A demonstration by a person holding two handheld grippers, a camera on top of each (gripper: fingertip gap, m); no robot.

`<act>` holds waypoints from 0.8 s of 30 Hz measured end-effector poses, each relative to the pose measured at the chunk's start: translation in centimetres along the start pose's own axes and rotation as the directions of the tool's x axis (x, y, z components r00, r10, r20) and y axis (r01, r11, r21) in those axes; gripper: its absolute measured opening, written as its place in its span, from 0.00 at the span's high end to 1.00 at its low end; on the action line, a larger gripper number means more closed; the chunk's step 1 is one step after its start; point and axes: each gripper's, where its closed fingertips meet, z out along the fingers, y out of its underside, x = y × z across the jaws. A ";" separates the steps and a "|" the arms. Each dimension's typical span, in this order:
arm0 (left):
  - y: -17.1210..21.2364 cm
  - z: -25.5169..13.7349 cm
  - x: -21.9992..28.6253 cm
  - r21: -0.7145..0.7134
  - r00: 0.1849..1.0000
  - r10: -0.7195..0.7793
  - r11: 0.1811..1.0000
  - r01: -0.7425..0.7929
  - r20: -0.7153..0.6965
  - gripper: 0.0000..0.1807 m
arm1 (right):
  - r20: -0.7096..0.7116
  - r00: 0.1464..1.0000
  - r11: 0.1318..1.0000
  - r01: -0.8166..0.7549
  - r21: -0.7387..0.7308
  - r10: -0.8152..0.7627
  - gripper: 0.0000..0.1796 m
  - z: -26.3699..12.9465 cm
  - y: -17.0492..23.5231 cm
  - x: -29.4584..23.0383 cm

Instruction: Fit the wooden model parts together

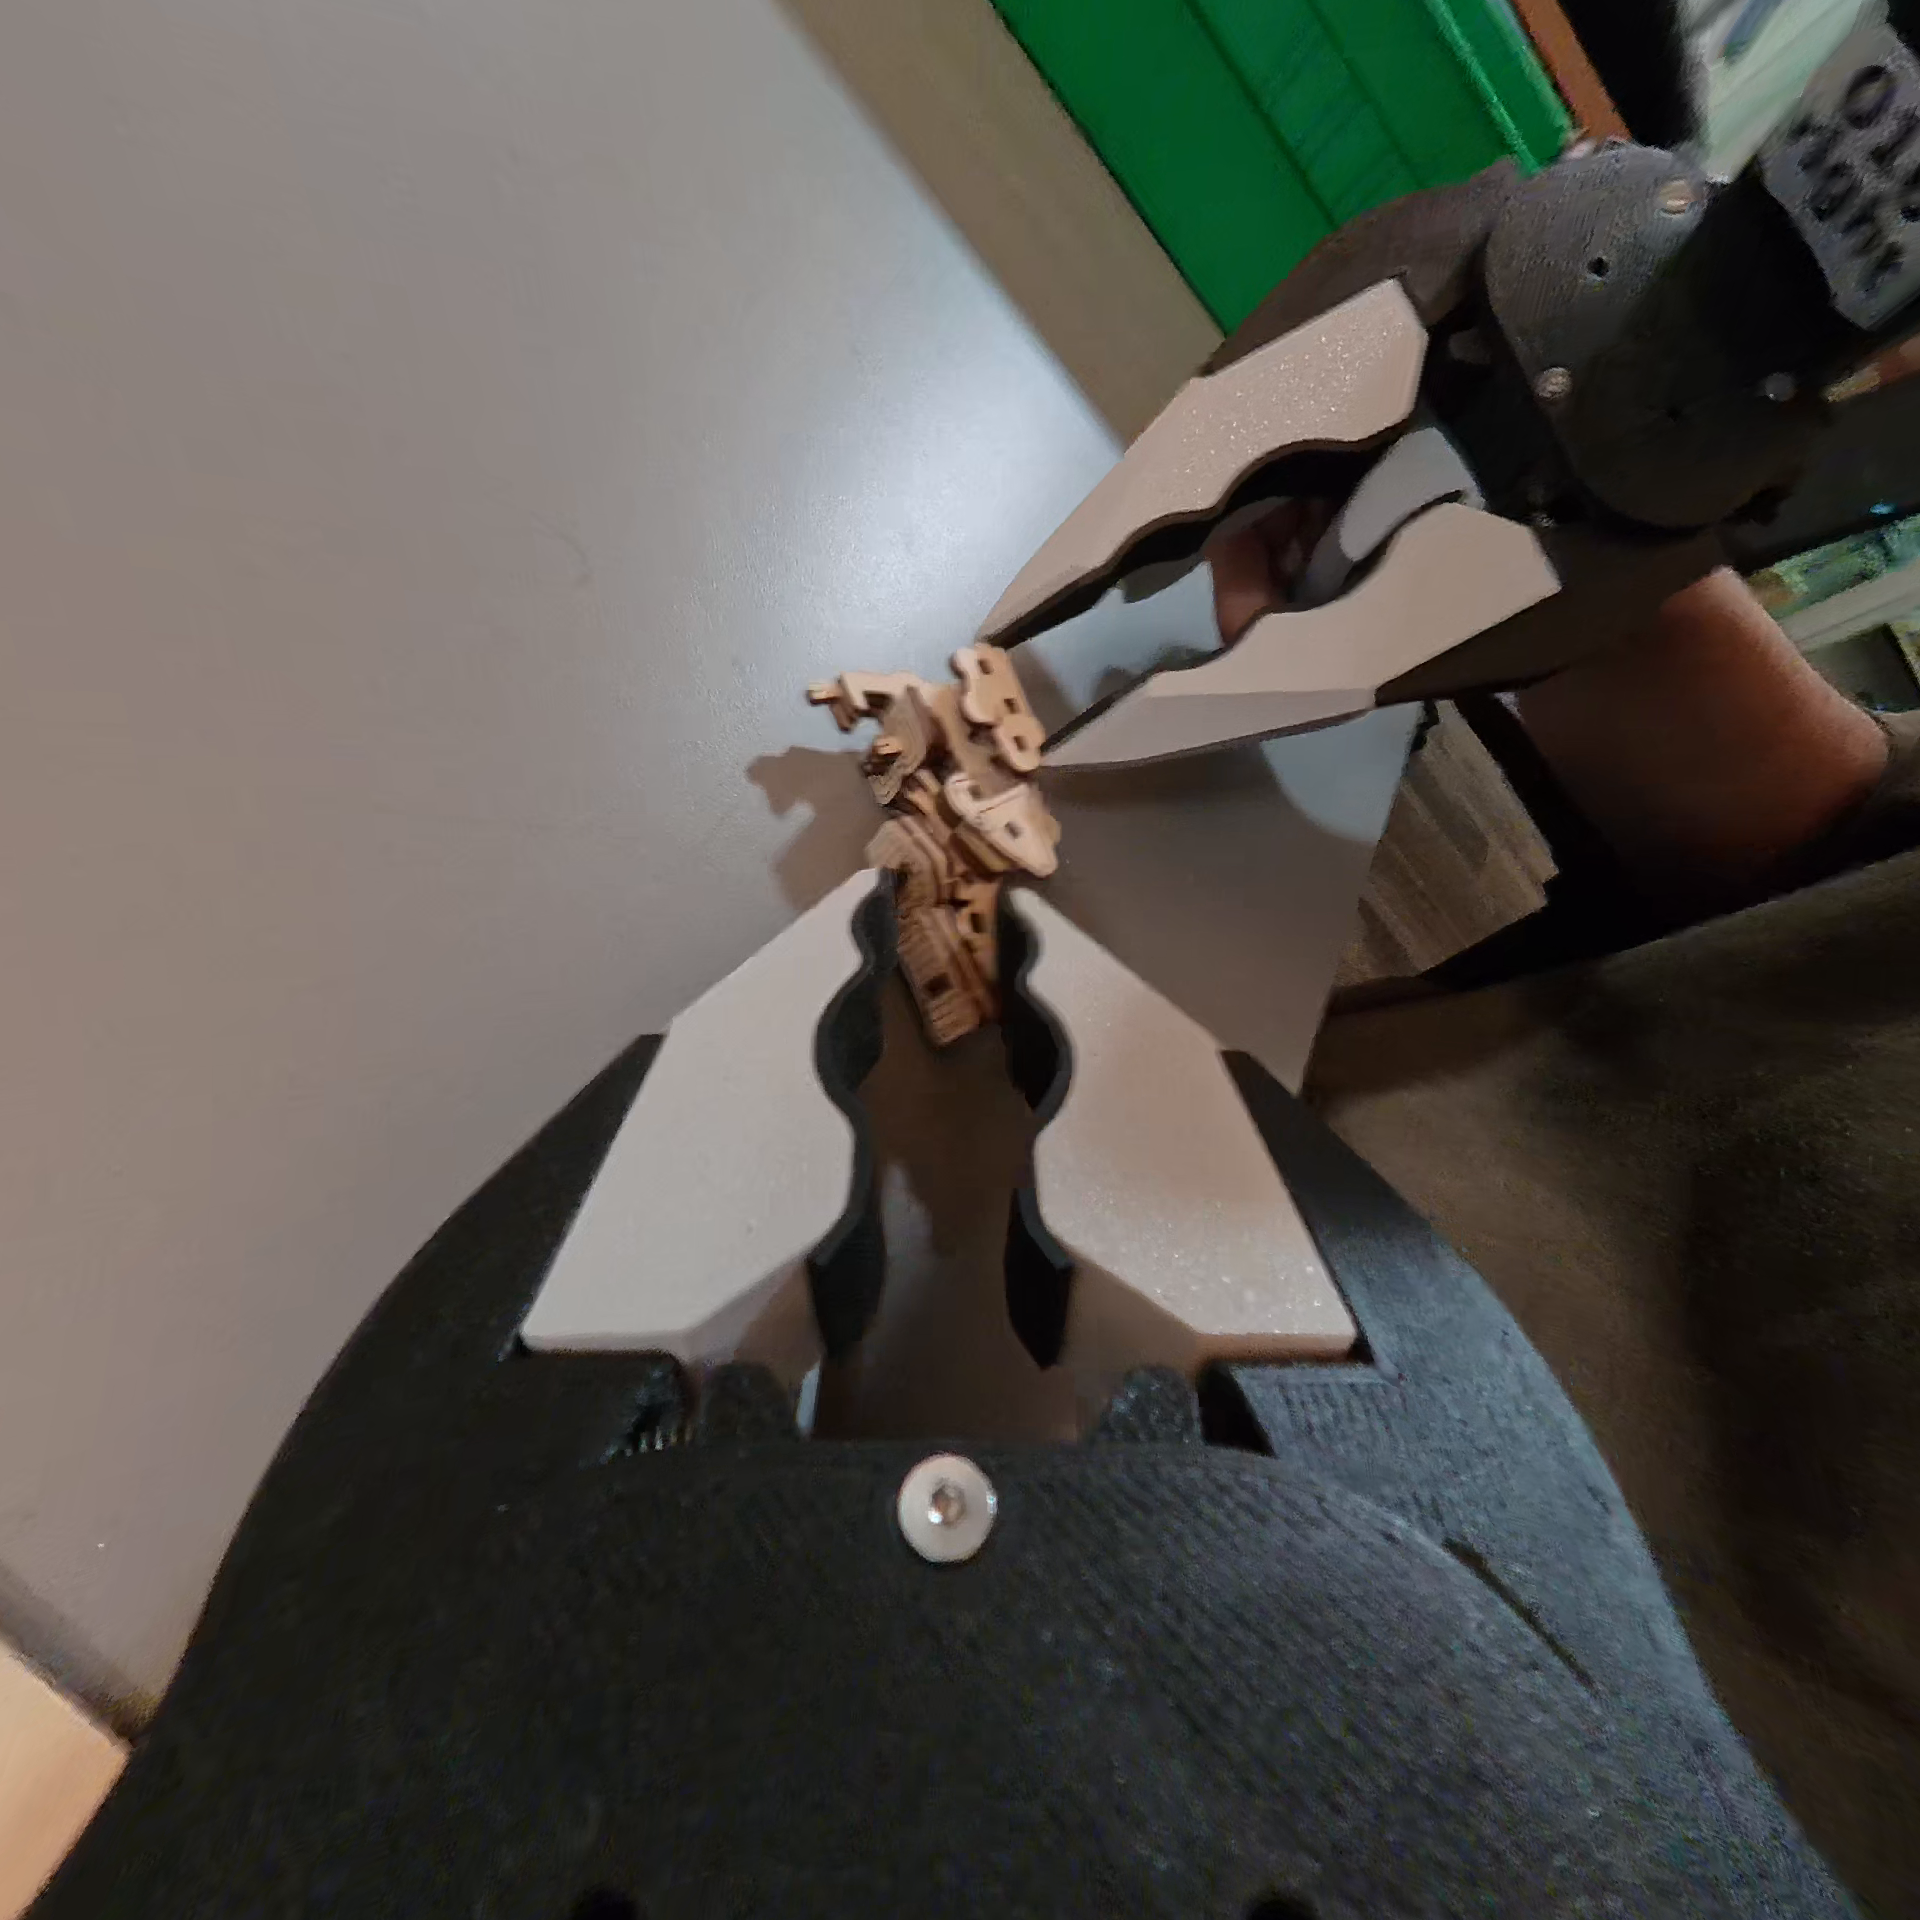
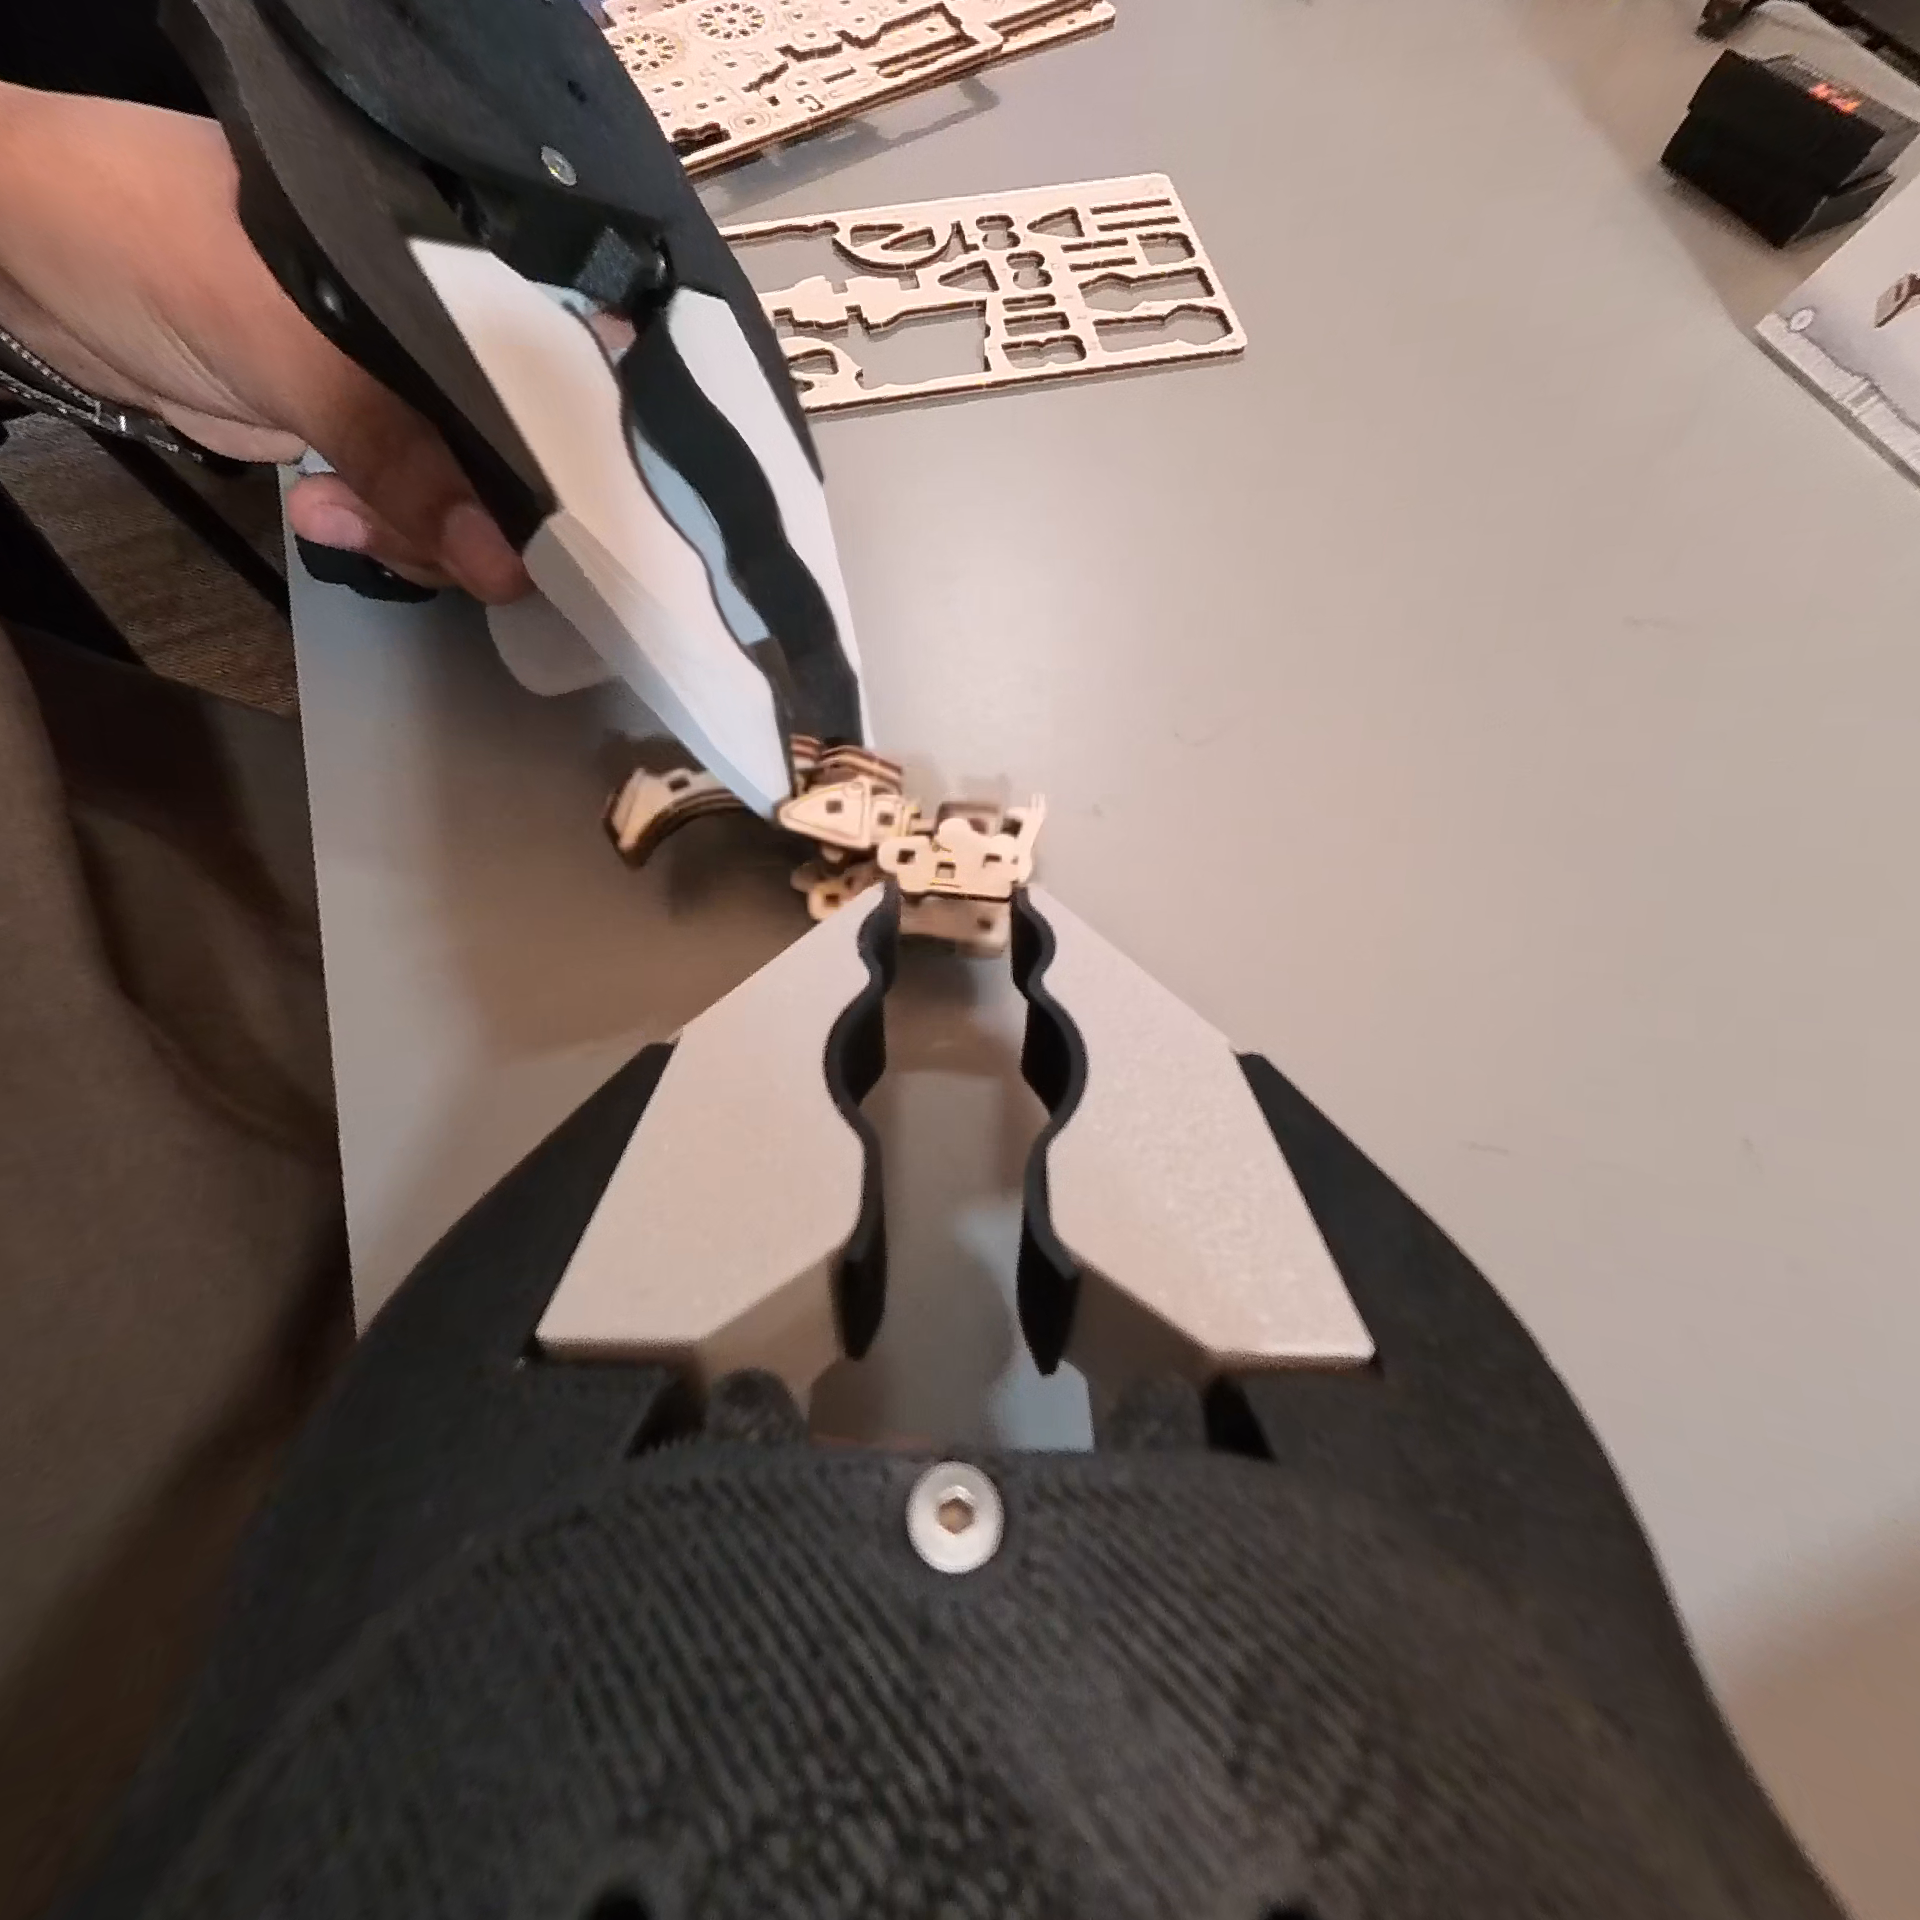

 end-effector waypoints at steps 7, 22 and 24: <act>0.0 0.0 0.1 0.001 1.000 0.003 1.000 -0.003 -0.005 0.92 | 0.003 1.000 1.000 0.008 -0.006 -0.008 0.89 -0.1 0.1 -0.2; 0.2 0.2 0.7 -0.006 0.999 -0.003 1.000 0.003 -0.037 0.84 | 0.023 1.000 1.000 0.000 -0.028 0.000 0.89 -0.1 0.4 -0.5; 0.2 0.2 0.9 -0.007 0.999 -0.001 1.000 0.001 -0.049 0.81 | 0.026 1.000 0.999 0.001 -0.034 0.000 0.89 -0.1 0.5 -0.6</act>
